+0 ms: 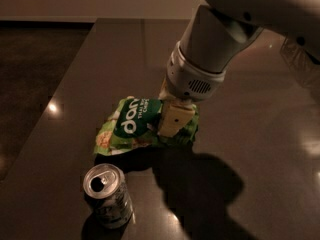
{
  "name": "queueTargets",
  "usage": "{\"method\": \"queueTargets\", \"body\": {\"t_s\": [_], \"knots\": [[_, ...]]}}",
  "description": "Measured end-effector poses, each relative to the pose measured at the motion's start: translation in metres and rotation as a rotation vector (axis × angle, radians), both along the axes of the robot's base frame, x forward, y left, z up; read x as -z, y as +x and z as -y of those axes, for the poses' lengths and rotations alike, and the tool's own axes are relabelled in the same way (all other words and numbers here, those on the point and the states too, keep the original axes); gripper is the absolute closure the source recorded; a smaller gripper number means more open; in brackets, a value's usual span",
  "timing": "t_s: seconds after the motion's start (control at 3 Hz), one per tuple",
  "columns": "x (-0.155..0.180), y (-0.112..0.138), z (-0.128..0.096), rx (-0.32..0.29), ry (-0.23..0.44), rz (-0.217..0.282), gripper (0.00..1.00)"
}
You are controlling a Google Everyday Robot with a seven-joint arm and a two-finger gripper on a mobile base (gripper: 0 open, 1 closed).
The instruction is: Move green rice chip bag near 7up can
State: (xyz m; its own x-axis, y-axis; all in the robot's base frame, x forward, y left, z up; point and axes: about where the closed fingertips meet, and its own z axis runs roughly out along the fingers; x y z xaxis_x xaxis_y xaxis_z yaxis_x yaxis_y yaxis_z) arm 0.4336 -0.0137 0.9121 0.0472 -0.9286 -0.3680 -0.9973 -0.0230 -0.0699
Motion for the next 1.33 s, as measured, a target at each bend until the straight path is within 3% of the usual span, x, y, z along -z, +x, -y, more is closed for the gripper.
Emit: {"method": "queueTargets", "body": {"t_s": [0.67,1.33], "knots": [[0.006,-0.034,0.008,-0.014,0.006,-0.049,1.0],[0.013,-0.038,0.01,-0.004,0.013,-0.06,0.61]]}}
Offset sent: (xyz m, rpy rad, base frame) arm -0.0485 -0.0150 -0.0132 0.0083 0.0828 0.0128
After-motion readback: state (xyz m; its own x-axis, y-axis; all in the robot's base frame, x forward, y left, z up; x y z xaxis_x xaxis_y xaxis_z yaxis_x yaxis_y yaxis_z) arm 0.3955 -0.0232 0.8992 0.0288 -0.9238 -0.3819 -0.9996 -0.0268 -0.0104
